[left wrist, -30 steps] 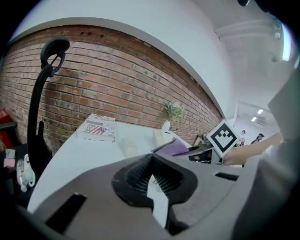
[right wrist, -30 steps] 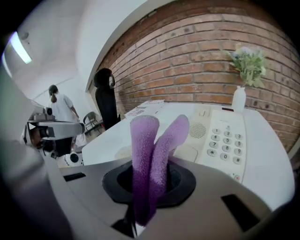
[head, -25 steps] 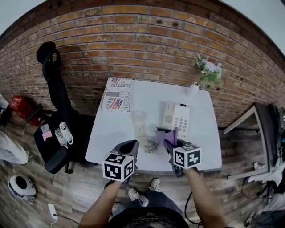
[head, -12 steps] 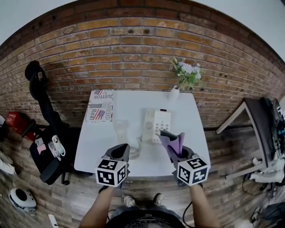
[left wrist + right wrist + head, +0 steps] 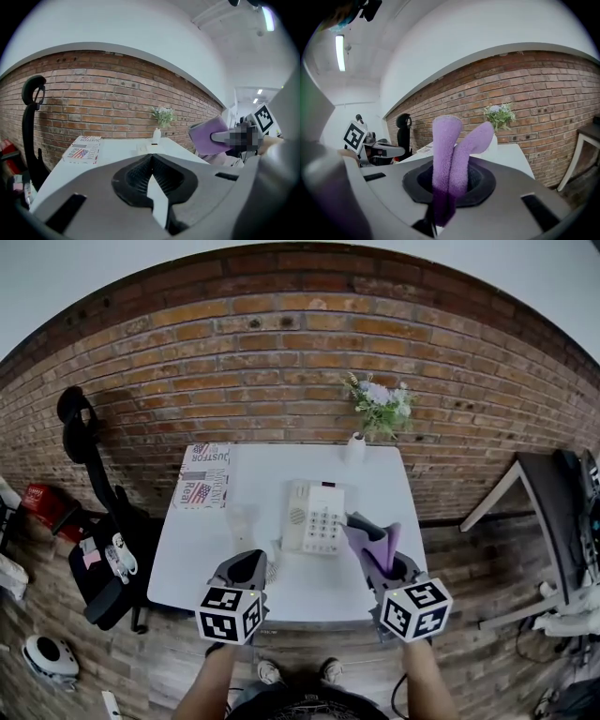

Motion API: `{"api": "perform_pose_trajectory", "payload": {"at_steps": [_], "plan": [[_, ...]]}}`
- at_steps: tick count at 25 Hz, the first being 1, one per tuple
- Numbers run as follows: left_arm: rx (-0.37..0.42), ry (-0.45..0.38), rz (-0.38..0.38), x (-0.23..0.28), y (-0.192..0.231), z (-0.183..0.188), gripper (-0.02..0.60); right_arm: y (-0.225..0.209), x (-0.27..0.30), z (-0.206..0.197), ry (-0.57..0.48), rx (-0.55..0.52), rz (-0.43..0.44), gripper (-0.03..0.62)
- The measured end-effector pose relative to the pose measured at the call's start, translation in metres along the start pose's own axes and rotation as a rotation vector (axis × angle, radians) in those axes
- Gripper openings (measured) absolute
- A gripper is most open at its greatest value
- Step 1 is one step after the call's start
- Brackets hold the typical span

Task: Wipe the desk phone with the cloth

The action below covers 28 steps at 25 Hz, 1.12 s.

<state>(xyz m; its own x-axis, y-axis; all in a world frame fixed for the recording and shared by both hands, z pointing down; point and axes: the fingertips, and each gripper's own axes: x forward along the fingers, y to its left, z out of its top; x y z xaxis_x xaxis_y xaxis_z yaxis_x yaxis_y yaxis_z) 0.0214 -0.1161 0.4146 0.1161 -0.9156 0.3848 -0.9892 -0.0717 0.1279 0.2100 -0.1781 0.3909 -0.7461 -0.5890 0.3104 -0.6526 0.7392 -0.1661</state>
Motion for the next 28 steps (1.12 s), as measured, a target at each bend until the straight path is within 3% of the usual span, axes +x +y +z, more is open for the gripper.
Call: {"api": "perform_pose_trajectory", "payload": {"at_steps": [13, 28], "plan": [[0.016, -0.012, 0.013, 0.005, -0.030, 0.005, 0.005, -0.015, -0.012, 0.001, -0.025, -0.023, 0.014, 0.046], [0.012, -0.003, 0.010, 0.005, -0.032, 0.003, 0.005, -0.014, -0.014, 0.002, -0.032, -0.019, 0.018, 0.046]]}}
